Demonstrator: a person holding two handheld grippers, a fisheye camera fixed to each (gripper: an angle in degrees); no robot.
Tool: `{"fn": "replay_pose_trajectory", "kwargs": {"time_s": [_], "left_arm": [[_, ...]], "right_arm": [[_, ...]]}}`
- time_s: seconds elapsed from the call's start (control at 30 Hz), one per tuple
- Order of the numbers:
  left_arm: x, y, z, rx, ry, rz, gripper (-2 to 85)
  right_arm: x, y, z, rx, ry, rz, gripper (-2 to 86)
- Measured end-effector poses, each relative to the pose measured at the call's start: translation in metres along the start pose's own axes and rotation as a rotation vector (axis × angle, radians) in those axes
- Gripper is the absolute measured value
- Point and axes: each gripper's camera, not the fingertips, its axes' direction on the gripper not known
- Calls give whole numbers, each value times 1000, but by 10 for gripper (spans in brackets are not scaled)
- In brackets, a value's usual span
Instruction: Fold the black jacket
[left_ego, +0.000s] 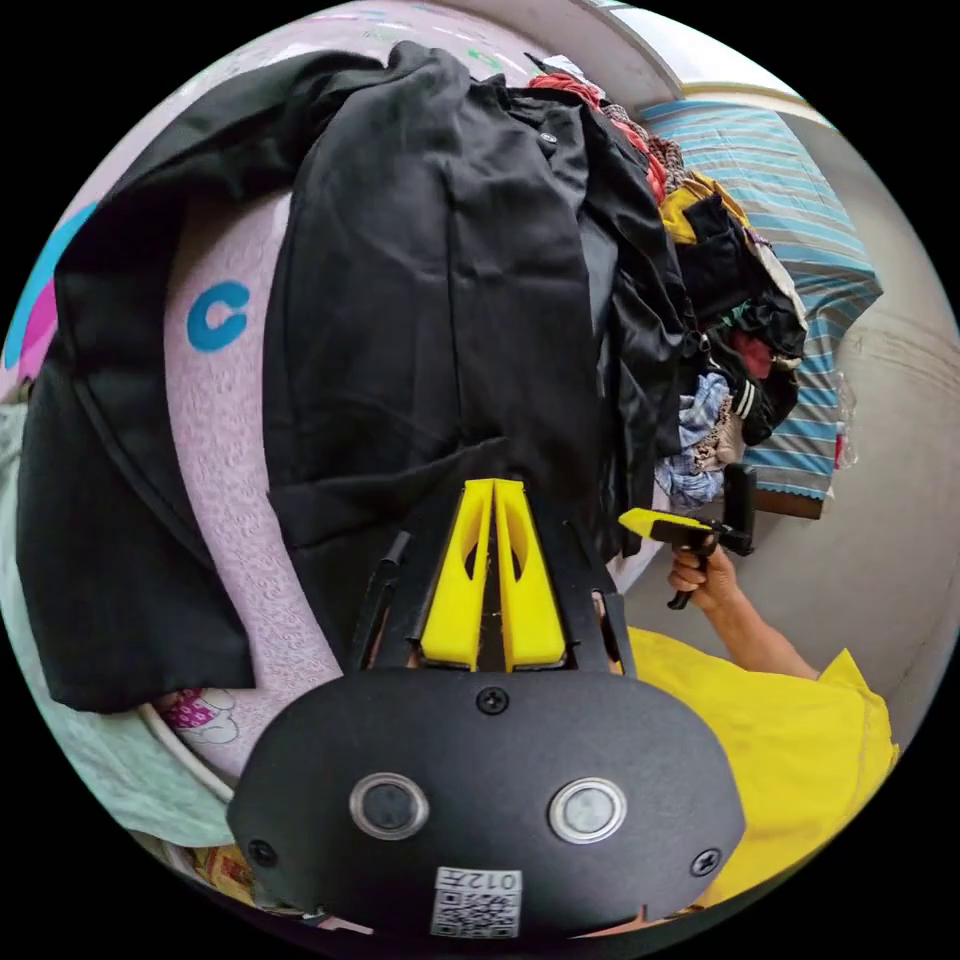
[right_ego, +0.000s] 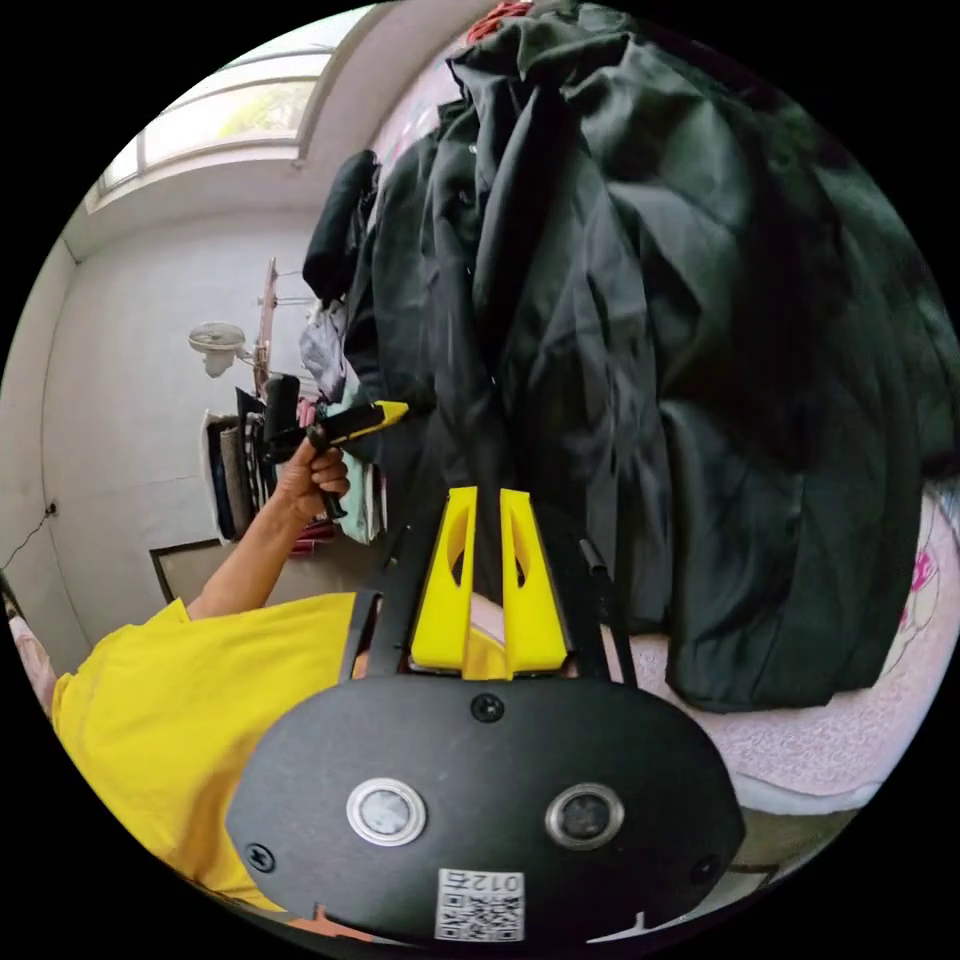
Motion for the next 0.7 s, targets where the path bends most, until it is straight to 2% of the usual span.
{"fn": "replay_pose_trajectory", "kwargs": {"time_s": [0.27,0.53,0.63,0.7], "left_arm": [[29,-79,0,5,-129,48,4],[17,-117,6,-43,-236,-2,4],[11,-122,4,-36,-189,-4,5],[8,-125,3,-34,-159,-11,5]], "right_arm": [[-24,-125,-8,138,-65,-1,32],[-2,-210,55,54,-225,192,95],[-8,-220,85,-8,-302,188,89],[-17,-219,105,-52,-388,179,56]]}}
